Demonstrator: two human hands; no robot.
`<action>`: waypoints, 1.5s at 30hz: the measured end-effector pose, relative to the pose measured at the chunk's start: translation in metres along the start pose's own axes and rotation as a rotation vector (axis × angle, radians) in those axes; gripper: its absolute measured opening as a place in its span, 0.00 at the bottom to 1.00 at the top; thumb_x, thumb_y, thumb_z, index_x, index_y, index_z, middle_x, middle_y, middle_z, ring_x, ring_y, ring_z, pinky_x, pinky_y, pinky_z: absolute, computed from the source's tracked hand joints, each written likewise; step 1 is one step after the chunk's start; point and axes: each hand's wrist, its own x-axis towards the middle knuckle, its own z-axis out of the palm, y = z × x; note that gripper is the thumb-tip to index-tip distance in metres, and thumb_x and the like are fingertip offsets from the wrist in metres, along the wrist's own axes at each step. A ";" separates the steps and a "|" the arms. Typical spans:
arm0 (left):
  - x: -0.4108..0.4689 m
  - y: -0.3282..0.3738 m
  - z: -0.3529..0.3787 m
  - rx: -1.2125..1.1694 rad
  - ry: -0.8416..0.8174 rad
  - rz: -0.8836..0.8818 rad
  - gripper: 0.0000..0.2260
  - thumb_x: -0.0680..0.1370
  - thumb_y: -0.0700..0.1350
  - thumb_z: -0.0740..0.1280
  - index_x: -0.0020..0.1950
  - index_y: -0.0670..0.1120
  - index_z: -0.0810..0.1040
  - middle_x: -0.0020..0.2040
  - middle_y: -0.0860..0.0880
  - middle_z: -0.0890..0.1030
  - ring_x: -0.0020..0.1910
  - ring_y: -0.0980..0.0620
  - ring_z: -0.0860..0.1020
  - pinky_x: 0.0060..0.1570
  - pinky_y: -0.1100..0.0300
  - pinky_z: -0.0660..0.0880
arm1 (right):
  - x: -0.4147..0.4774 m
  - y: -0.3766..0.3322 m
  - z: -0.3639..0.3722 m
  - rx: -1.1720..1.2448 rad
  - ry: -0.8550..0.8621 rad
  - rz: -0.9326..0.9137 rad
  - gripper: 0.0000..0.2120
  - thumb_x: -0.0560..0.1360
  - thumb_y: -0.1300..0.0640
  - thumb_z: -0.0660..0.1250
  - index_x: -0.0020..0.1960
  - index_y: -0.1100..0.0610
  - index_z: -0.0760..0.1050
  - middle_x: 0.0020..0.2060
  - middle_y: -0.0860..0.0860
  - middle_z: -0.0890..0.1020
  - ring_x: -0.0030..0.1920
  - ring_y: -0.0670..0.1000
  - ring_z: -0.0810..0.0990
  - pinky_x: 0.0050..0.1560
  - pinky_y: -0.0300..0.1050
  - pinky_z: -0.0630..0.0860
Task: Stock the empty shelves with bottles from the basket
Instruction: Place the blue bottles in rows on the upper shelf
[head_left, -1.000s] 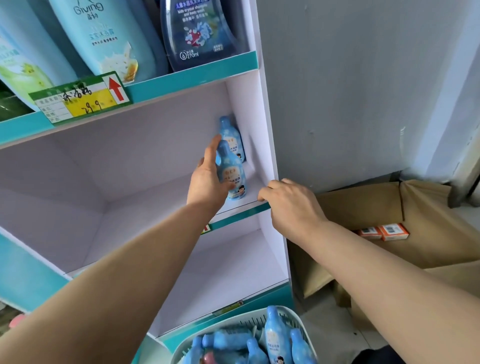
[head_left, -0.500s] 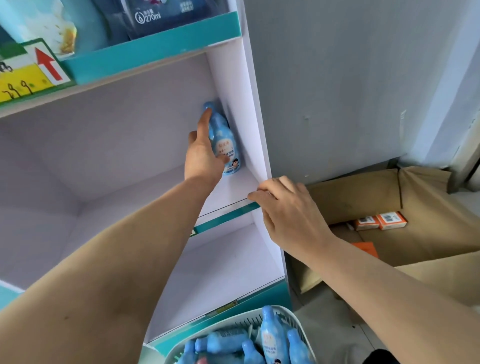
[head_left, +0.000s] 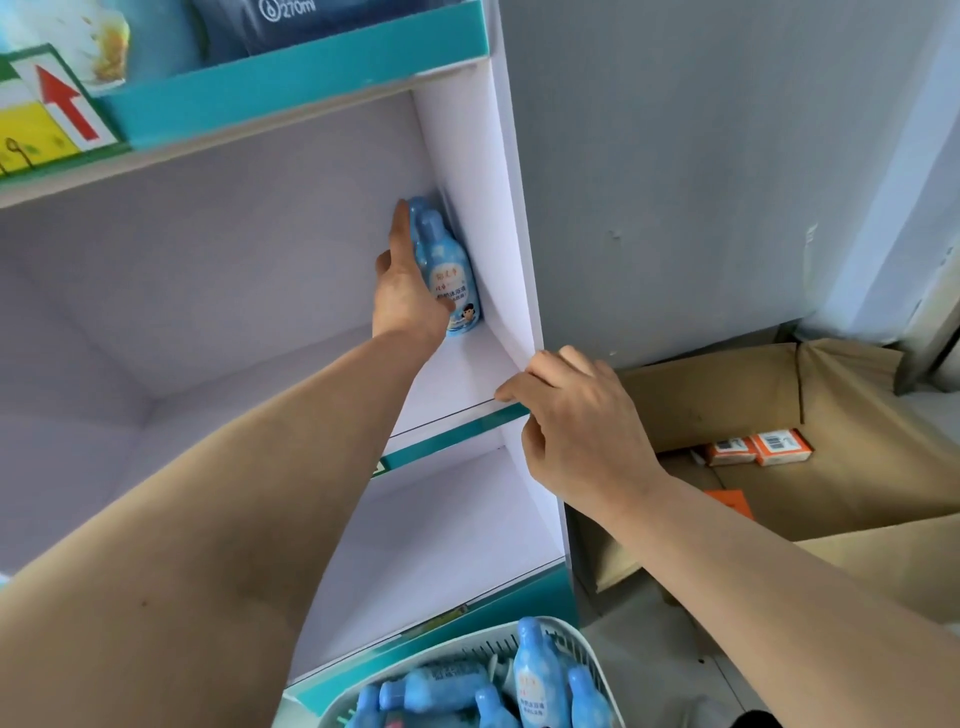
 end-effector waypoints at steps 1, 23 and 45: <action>-0.002 0.000 -0.004 0.006 -0.001 -0.004 0.47 0.73 0.31 0.70 0.77 0.60 0.46 0.69 0.44 0.67 0.65 0.45 0.72 0.59 0.53 0.73 | -0.001 -0.002 -0.001 -0.018 -0.003 0.005 0.14 0.67 0.64 0.70 0.51 0.52 0.79 0.42 0.47 0.77 0.45 0.50 0.75 0.43 0.47 0.76; -0.177 -0.037 -0.094 0.133 -0.104 0.159 0.11 0.75 0.39 0.69 0.56 0.49 0.80 0.54 0.49 0.81 0.54 0.53 0.78 0.52 0.66 0.68 | -0.078 -0.069 -0.015 -0.180 -0.445 0.079 0.21 0.74 0.62 0.61 0.67 0.53 0.71 0.62 0.51 0.72 0.63 0.54 0.69 0.60 0.51 0.67; -0.295 -0.258 -0.053 0.583 -0.663 -0.494 0.17 0.76 0.47 0.66 0.62 0.42 0.73 0.59 0.42 0.78 0.57 0.42 0.77 0.50 0.55 0.73 | -0.173 -0.086 0.089 -0.142 -0.959 0.232 0.18 0.76 0.59 0.62 0.65 0.48 0.70 0.61 0.49 0.73 0.63 0.52 0.70 0.58 0.48 0.70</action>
